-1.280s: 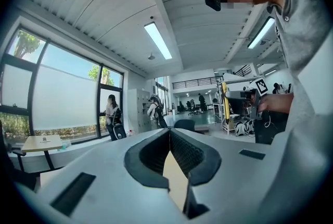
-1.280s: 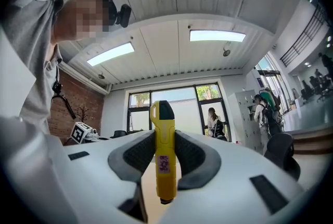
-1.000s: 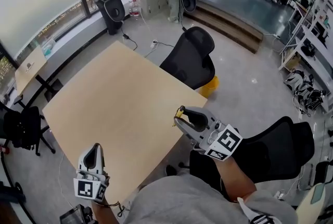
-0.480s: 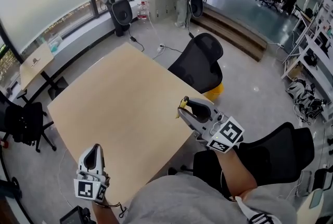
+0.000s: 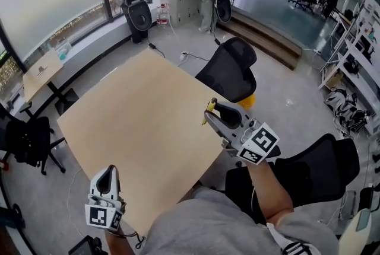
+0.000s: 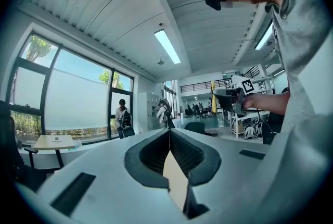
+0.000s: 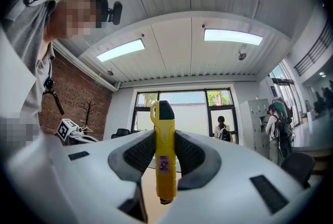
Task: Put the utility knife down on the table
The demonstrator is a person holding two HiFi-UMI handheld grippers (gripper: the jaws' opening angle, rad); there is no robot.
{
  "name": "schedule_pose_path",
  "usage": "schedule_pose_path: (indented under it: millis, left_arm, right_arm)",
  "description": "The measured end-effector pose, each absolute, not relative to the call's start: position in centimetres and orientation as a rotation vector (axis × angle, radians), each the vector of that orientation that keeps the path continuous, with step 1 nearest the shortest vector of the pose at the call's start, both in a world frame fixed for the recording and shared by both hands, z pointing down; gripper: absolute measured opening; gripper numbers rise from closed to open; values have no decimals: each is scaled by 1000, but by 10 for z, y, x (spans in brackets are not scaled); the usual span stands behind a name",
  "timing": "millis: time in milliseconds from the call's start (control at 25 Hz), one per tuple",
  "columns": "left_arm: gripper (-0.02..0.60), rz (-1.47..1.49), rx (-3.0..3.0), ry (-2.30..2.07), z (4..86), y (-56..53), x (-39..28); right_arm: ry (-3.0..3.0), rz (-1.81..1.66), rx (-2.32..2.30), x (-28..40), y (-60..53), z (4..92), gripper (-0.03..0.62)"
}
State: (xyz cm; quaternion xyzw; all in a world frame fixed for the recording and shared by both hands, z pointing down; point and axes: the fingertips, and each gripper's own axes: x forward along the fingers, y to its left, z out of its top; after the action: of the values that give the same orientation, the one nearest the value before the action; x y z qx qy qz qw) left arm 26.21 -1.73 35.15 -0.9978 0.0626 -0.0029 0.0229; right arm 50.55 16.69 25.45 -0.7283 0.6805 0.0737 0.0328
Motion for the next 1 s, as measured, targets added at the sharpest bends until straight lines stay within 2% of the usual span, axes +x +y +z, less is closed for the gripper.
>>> schedule_pose_path:
  millis: [360, 1000]
  left_arm:
    - [6, -53, -3105, 271, 367, -34, 264]
    - [6, -166, -3154, 386, 394, -71, 316]
  right_arm:
    - [2146, 239, -2208, 528, 130, 256, 117]
    - [2246, 138, -2133, 607, 47, 283, 117]
